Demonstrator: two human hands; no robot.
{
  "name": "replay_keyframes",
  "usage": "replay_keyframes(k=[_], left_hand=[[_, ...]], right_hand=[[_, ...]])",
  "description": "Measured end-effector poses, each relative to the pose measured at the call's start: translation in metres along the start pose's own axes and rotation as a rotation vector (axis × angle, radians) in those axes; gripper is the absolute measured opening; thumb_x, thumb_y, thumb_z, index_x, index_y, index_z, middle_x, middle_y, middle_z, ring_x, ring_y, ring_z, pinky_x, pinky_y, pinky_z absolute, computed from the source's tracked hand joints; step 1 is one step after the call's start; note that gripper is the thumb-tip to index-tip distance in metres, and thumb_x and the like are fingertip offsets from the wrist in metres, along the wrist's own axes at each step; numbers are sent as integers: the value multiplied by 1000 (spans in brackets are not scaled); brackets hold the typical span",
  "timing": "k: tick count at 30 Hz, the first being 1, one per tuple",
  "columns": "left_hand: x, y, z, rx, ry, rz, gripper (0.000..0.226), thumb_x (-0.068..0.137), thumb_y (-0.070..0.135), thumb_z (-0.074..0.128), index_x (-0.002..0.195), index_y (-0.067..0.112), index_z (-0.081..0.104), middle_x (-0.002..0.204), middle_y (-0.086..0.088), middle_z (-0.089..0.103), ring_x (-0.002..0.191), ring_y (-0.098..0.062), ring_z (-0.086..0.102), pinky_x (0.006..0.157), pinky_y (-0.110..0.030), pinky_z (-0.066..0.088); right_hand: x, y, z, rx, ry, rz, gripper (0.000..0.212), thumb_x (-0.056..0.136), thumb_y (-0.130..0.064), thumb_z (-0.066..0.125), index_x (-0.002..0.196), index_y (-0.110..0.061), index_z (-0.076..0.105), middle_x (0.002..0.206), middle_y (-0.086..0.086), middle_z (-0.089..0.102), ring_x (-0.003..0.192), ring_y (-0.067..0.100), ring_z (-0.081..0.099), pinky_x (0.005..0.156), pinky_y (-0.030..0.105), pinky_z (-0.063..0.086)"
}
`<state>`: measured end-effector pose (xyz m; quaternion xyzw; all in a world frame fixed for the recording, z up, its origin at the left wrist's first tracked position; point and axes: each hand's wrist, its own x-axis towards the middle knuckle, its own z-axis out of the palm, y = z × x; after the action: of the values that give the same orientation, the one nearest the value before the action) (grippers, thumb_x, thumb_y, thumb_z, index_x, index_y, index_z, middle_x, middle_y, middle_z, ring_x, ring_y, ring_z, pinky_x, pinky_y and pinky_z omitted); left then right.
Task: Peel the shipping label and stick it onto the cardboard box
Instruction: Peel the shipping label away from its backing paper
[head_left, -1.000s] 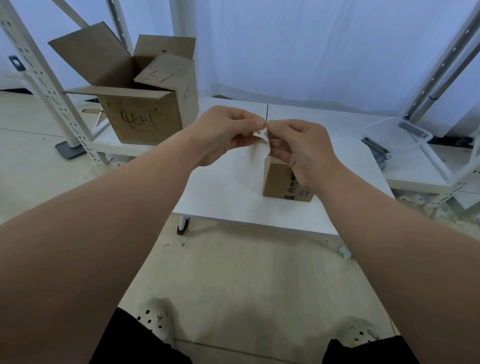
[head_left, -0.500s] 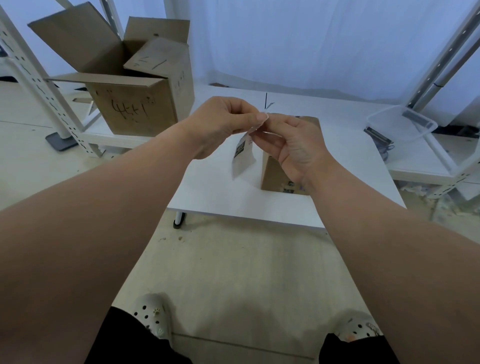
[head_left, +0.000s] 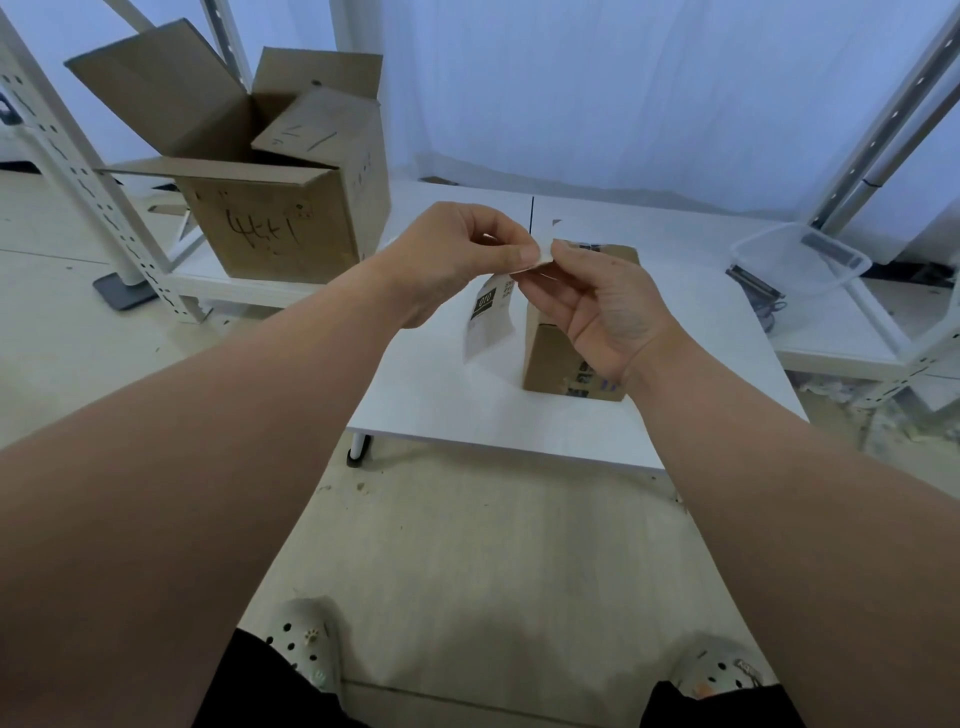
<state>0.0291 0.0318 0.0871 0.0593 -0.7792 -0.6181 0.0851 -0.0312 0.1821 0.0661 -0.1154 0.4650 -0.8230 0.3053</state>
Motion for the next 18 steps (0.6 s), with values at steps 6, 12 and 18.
replay_keyframes(k=[6, 12, 18], left_hand=[[-2, 3, 1, 96, 46, 69, 9, 78, 17, 76, 83, 14, 69, 82, 0, 68, 77, -6, 63, 84, -21, 50], [-1, 6, 5, 308, 145, 205, 18, 78, 28, 75, 91, 16, 69, 87, 15, 64, 83, -2, 57, 70, -4, 41], [1, 8, 6, 425, 180, 278, 17, 80, 29, 73, 92, 17, 68, 90, 14, 61, 78, 0, 56, 68, -3, 41]], right_hand=[[-1, -3, -2, 48, -48, -4, 15, 93, 1, 52, 89, 4, 66, 83, 11, 74, 80, 20, 73, 75, 29, 60], [0, -6, -2, 84, -93, -6, 21, 93, -1, 53, 108, 12, 60, 100, 18, 71, 94, 22, 71, 82, 27, 58], [0, -13, -2, 16, -96, -1, 14, 94, -1, 52, 94, 3, 66, 94, 14, 73, 92, 22, 71, 89, 30, 56]])
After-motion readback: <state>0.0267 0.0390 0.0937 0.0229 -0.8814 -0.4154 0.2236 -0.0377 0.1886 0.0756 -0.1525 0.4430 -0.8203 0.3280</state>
